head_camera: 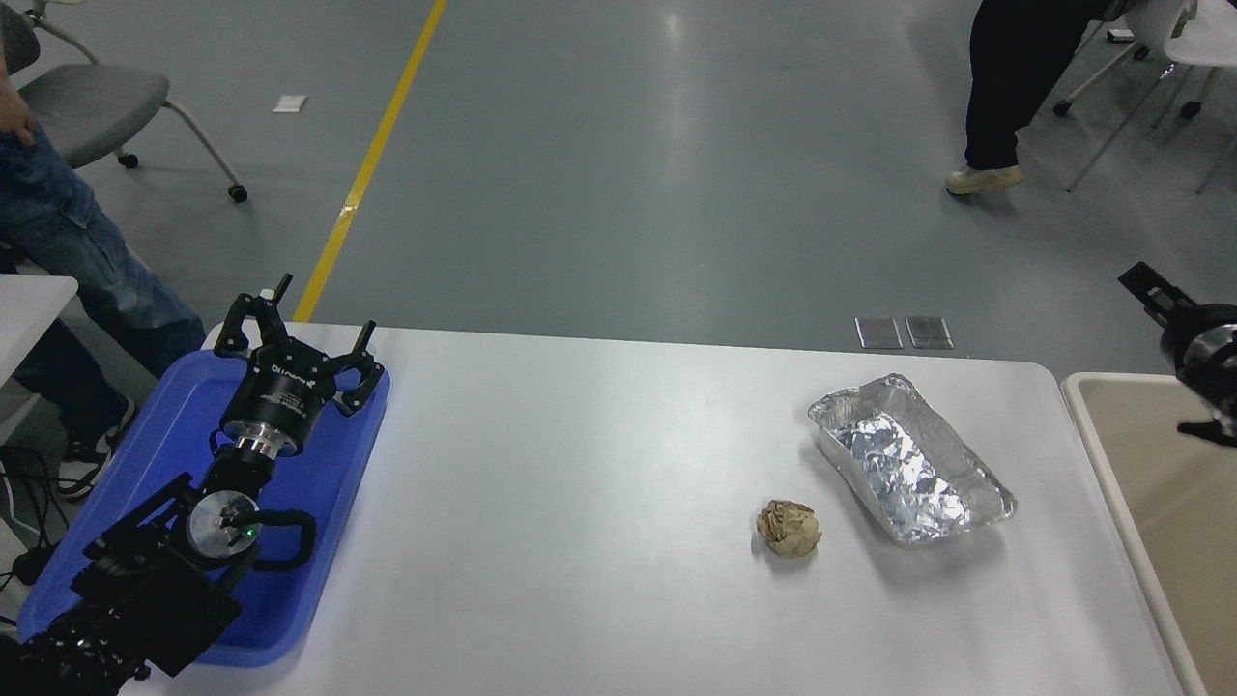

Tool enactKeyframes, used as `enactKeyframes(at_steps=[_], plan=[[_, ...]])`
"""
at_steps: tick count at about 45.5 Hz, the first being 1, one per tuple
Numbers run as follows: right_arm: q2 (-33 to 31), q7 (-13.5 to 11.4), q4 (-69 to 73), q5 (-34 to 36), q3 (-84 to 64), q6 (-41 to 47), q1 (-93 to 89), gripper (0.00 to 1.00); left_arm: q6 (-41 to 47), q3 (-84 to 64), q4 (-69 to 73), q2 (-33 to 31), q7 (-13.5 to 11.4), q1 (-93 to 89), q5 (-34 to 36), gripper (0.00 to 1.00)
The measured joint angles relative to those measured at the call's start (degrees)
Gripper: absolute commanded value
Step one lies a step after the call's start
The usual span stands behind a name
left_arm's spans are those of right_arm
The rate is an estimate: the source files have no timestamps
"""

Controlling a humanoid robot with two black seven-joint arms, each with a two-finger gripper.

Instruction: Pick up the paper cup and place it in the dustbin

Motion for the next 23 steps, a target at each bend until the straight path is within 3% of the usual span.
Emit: enactKeyframes(at_steps=[14,23], plan=[[5.9,0.0,5.9,-2.5,-13.5,5.3,16.9,1.0,0.0,0.0,0.0,0.0,0.0,0.0,0.0,1.0],[7.8,0.0,13.2,-3.1,-16.8,16.2,29.1,1.0,0.0,0.0,0.0,0.0,0.0,0.0,0.0,1.0]])
